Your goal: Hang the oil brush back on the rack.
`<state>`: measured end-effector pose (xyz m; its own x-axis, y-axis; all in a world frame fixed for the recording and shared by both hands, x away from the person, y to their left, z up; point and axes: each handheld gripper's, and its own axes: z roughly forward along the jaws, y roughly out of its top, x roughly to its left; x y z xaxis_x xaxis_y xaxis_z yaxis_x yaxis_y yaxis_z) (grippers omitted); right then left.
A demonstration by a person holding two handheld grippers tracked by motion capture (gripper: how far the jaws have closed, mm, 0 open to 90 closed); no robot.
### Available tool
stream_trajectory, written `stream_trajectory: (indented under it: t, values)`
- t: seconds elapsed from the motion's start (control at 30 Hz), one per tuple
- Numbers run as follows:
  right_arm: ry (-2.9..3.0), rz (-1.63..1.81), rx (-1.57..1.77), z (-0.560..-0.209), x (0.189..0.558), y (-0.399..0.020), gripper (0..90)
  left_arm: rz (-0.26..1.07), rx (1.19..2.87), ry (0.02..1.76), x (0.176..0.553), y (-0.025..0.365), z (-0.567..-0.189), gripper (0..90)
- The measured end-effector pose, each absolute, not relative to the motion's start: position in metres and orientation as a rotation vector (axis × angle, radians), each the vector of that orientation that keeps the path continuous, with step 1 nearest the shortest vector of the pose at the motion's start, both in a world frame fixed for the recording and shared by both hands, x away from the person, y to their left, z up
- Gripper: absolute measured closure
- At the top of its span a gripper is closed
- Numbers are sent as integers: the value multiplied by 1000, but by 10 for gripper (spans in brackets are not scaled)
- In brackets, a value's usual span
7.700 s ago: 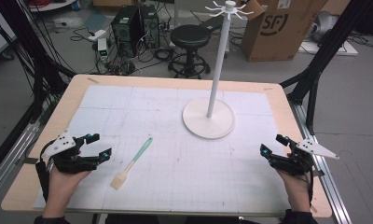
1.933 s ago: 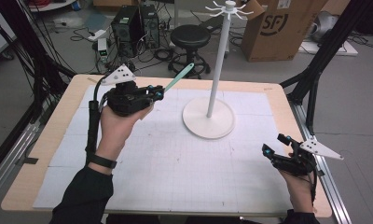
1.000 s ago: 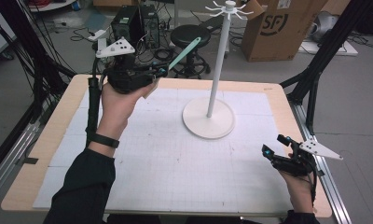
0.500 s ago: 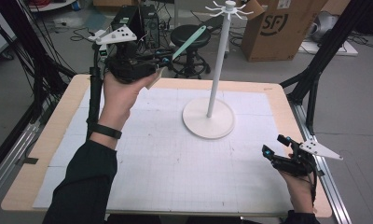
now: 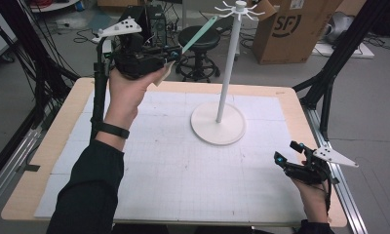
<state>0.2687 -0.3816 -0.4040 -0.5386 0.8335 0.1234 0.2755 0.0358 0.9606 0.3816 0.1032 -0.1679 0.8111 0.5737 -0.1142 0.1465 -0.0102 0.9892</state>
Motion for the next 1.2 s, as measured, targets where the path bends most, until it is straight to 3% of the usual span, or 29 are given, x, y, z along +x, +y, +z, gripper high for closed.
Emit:
stream_trajectory:
  t: [1.2]
  values:
    - [1842,1527,1117,-404,268,-382,165,373,1582,587,391,91,-166,826]
